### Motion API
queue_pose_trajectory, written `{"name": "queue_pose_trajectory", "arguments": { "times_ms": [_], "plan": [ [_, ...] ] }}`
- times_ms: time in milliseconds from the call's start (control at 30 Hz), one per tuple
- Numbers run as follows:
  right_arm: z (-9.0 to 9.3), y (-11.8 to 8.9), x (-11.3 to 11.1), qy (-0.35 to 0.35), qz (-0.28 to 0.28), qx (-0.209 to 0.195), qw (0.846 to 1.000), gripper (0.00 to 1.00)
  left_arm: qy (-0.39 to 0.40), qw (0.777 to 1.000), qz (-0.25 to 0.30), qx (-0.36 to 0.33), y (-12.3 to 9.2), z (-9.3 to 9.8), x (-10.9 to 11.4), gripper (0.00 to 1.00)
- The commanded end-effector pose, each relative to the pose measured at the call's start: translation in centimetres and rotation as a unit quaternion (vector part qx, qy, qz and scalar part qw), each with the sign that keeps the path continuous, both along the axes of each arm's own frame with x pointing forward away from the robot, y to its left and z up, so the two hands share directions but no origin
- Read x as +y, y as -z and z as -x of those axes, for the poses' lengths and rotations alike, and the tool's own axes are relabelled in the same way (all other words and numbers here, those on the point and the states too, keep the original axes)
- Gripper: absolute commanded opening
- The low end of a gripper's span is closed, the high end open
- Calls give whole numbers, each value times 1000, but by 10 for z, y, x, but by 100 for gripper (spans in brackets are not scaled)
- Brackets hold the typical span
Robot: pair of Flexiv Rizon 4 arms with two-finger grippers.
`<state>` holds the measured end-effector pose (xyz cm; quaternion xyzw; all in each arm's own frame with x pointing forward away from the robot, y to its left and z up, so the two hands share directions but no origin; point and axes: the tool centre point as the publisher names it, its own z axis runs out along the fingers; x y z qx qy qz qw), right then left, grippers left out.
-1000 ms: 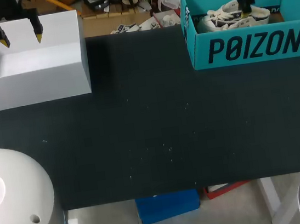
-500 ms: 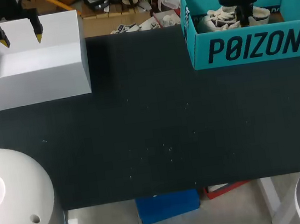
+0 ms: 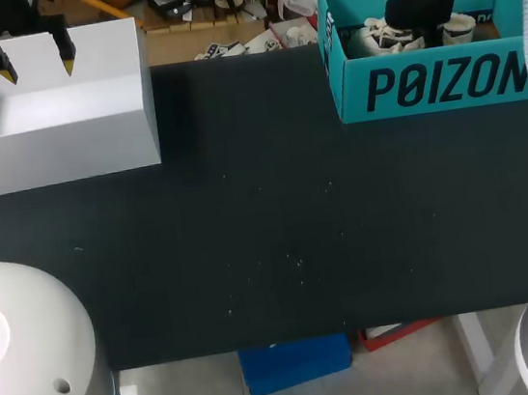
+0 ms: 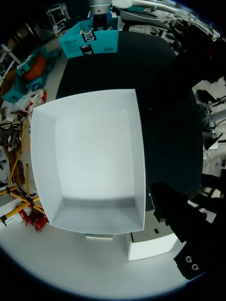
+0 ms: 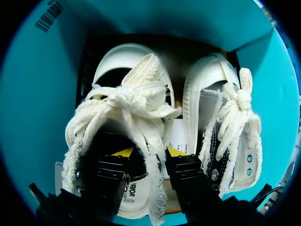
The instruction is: Take the shoe out of the shoebox, open the shoe tongue, remove and reinsert the insole, then place the shoe into the shoebox
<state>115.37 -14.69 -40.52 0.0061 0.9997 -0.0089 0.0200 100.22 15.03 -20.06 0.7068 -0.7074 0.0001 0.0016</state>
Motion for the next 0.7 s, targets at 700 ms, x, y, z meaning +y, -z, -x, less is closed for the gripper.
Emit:
{"name": "queue_pose_trajectory", "arguments": {
  "times_ms": [700],
  "plan": [
    [-3,-39,-6,-12,25,-10,1000,0,0,1000,-1,0,-1,0,0,100]
  ]
}}
